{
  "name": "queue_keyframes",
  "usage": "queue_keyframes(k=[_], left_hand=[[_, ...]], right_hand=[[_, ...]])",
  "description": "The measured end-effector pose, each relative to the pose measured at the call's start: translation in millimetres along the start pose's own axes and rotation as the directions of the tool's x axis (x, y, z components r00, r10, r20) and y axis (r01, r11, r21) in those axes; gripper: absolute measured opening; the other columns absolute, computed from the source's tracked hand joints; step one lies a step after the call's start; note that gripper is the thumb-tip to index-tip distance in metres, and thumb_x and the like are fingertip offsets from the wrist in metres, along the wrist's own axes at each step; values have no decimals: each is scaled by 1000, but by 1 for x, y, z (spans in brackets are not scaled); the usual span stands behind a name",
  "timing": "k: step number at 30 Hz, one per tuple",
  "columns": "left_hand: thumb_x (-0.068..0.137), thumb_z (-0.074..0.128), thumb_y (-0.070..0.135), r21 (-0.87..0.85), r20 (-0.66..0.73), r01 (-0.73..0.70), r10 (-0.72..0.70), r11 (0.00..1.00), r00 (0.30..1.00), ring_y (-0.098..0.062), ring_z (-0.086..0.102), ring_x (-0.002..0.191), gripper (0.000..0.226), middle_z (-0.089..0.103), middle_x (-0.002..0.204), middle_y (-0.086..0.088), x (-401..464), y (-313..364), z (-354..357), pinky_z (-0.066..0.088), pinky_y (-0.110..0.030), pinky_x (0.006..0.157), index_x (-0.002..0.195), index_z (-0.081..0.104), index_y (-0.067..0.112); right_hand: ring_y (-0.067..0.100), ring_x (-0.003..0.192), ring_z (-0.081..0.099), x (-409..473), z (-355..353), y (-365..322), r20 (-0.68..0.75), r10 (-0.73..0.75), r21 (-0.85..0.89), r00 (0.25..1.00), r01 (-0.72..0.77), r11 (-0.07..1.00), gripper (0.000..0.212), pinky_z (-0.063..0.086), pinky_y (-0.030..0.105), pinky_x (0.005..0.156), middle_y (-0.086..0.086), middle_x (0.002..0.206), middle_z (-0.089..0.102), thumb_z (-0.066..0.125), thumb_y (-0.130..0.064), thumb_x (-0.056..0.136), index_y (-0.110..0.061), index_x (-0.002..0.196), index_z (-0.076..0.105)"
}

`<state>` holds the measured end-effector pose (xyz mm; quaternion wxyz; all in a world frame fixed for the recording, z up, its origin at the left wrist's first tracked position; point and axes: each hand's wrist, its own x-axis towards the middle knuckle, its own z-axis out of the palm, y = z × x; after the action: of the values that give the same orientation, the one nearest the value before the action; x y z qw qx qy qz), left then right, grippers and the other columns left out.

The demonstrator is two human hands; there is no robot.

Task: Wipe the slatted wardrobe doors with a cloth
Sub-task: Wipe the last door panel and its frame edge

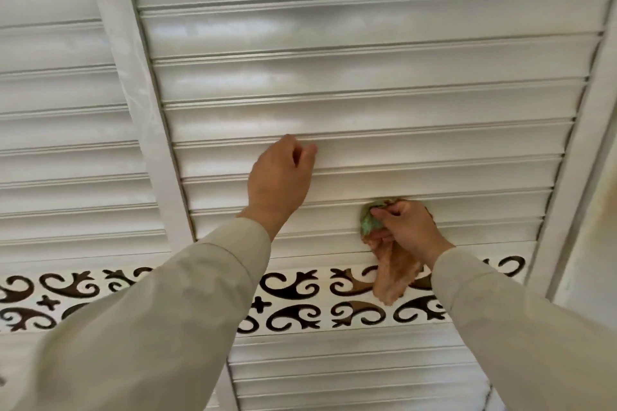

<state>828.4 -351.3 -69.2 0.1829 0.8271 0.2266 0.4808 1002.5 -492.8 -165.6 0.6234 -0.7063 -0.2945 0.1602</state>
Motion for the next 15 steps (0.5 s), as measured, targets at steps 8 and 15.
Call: queue_keyframes(k=[8,15], left_hand=[[97,50,51,159,310,-207,151,965,939,-19,57,64,44,59,62,4,24,33,48,41,-30,60,70,54,17],[96,55,46,38,348,-106,86,994,933,-8,67,51,42,69,61,3,40,39,57,56,-29,70,72,65,13]], right_hand=[[17,49,68,10,-93,36,-331,180,451,926,-12,892,15,58,26,50,16,81,66,60,-21,99,-8,94,63],[20,71,69,17,-143,62,-333,302,724,893,36,689,14,56,32,64,10,90,66,58,-31,99,-20,108,60]])
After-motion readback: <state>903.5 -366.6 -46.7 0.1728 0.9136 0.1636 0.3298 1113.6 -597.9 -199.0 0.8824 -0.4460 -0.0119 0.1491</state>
